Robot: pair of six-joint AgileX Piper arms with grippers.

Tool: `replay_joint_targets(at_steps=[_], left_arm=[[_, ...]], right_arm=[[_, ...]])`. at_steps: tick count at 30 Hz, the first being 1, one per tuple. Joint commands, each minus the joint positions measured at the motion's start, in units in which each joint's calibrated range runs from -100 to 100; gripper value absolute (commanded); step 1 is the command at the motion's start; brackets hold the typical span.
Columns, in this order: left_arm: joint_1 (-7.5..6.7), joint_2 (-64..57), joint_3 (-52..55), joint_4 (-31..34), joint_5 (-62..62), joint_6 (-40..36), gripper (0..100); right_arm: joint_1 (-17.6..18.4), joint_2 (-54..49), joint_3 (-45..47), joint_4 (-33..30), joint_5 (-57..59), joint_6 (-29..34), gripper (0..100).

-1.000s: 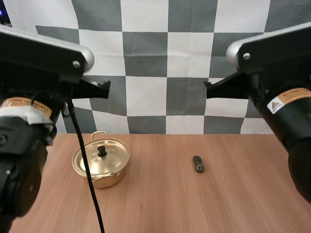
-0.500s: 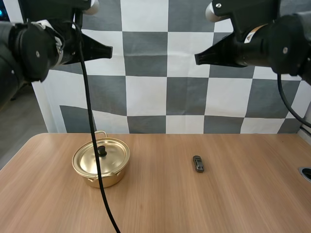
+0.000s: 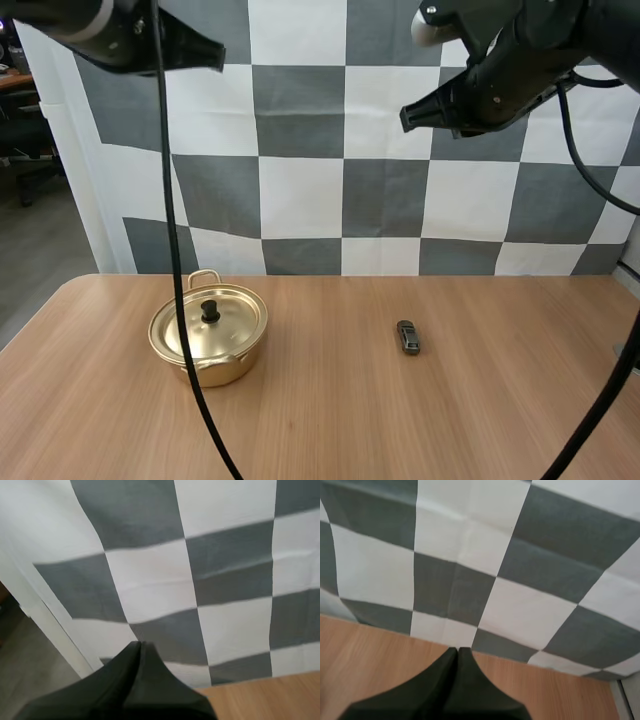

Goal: Open the pot, put the car inside, and close it

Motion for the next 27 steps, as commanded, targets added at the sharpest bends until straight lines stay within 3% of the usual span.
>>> replay_joint_targets(at_steps=[1,5,8,11,17,27], left_arm=[[0.04,0.7,0.2,-0.5,25.8,0.0,0],[0.04,0.7,0.8,-0.9,25.8,0.2,2],[0.04,0.7,0.8,-1.5,25.8,2.6,13],[0.04,0.6,0.8,-1.5,25.8,4.6,34],[0.04,0.6,0.8,-2.5,25.8,7.0,97],[0.04,0.6,0.6,-2.3,25.8,7.0,100]], right_arm=[[0.0,0.1,0.0,-0.1,15.4,0.0,0],[0.0,0.1,0.0,-0.1,15.4,0.0,0],[0.0,0.1,0.0,-0.1,15.4,0.0,0],[0.0,0.1,0.0,-0.1,15.4,0.0,0],[0.0,0.1,0.0,-0.1,15.4,0.0,0],[0.0,0.1,0.0,0.2,15.4,0.0,0]])
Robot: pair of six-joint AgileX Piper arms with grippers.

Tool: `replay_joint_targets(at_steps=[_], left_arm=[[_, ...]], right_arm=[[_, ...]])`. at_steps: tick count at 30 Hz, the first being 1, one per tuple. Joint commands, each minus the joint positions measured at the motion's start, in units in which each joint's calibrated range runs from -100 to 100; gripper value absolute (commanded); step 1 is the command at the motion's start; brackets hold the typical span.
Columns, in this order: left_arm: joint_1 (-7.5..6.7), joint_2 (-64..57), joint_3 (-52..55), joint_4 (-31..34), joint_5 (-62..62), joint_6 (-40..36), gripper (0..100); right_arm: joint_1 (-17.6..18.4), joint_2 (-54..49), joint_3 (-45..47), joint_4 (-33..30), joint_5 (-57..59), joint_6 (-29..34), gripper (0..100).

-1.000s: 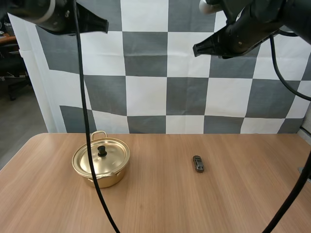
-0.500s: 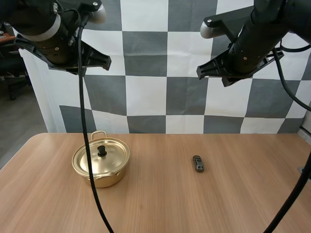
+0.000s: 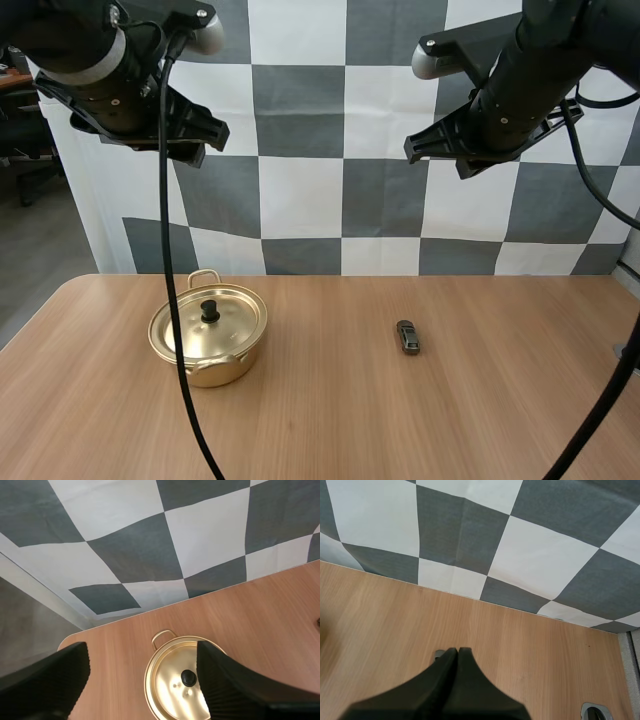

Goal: Open the pot, put the car inside, and close it

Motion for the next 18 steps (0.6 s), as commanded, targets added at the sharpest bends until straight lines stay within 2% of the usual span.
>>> replay_joint_targets(at_steps=[1,5,12,14,18], left_arm=[[0.04,0.0,0.0,0.7,0.1,0.0,100],[0.04,0.0,0.0,1.5,0.1,1.9,100],[0.04,0.1,1.5,8.3,0.1,4.2,100],[0.04,0.2,3.5,8.0,0.1,4.2,100],[0.04,2.5,9.1,1.5,0.1,4.0,100]], right_arm=[[0.0,0.1,0.0,0.0,0.0,0.0,0],[0.0,0.1,0.0,0.3,0.0,0.0,0],[0.0,0.1,0.0,0.3,0.0,0.0,0],[0.0,0.1,0.0,0.3,0.0,0.0,0],[0.0,0.1,0.0,0.8,0.0,0.0,0]])
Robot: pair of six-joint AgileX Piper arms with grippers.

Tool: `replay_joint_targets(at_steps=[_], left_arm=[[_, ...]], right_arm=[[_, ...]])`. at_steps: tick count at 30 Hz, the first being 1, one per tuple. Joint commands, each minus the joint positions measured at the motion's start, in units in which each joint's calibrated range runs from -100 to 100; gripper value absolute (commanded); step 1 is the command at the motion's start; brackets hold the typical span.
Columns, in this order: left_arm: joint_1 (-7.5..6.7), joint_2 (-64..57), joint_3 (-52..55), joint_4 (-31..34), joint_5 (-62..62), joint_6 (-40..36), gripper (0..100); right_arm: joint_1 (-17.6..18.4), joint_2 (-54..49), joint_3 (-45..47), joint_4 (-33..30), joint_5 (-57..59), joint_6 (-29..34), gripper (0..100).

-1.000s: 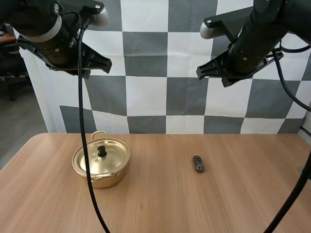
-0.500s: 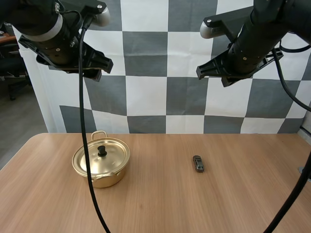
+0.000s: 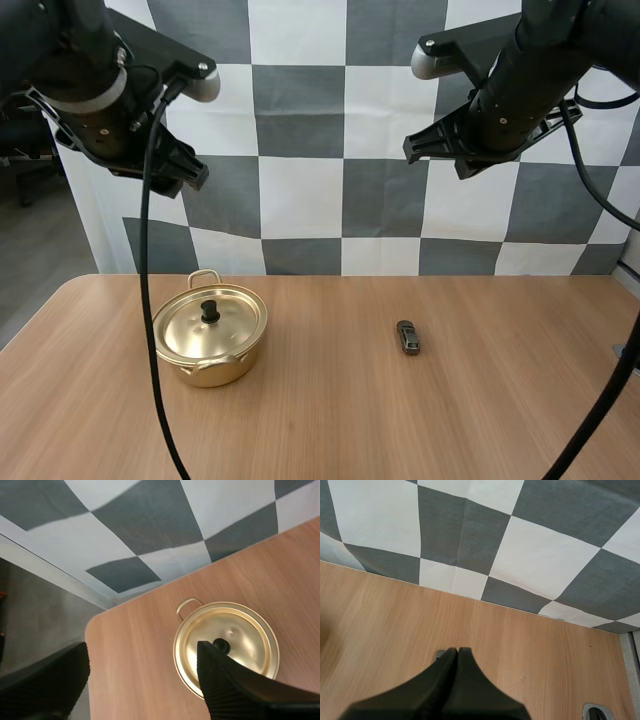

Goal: Open the pot, put the car inside, and close it

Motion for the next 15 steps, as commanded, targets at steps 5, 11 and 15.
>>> replay_joint_targets(at_steps=[5,11,15], left_arm=[[0.04,4.0,9.4,-9.4,0.0,-1.5,100],[0.04,6.6,14.2,-8.6,-4.8,-2.1,100],[0.04,8.8,15.0,-8.3,-8.5,-2.1,100]], right_arm=[[0.0,0.1,0.0,2.2,0.0,0.0,0],[0.0,0.1,0.0,2.6,0.0,0.0,0],[0.0,0.1,0.0,2.6,0.0,0.0,0]])
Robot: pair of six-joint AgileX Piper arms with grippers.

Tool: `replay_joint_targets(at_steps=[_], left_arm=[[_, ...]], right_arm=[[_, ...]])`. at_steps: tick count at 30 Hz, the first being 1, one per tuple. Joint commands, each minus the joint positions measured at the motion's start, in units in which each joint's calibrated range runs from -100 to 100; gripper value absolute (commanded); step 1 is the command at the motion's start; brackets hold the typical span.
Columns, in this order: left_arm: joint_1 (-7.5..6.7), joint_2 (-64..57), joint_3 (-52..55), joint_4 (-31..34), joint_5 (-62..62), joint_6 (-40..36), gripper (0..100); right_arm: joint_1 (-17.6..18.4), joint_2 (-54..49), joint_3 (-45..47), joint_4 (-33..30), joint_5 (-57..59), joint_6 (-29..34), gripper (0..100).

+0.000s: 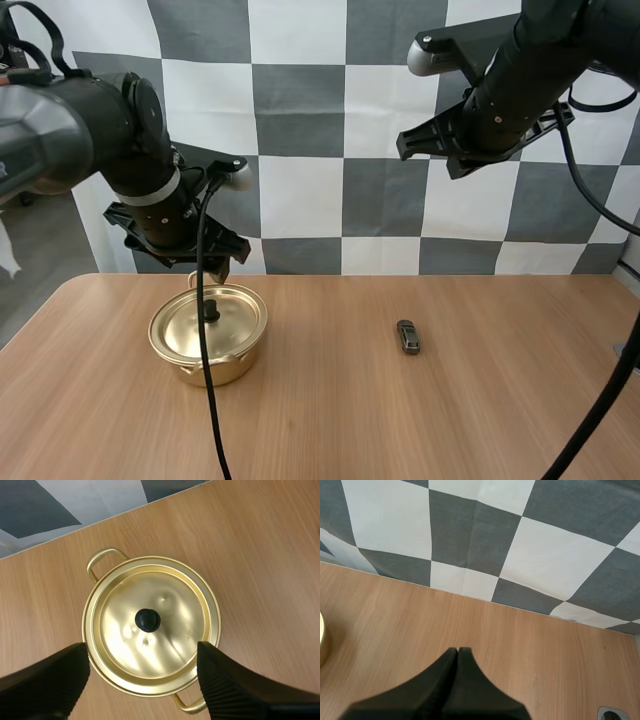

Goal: Open the pot, put the car inside, and close it

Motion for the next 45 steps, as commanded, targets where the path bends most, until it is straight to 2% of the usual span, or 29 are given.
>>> replay_joint_targets(at_steps=[1,7,15,45], left_arm=[[0.04,1.3,0.2,0.3,-2.4,0.0,100],[0.04,6.9,0.2,0.7,-8.9,0.1,100],[0.04,13.9,0.2,0.7,-6.8,-0.2,100],[0.04,22.1,0.2,0.1,-10.6,0.6,100]], right_arm=[[0.0,0.1,0.0,0.0,0.0,0.0,0],[0.0,0.1,0.0,0.0,0.0,0.0,0],[0.0,0.1,0.0,-0.2,0.0,0.0,0],[0.0,0.1,0.0,-0.2,0.0,0.0,0]])
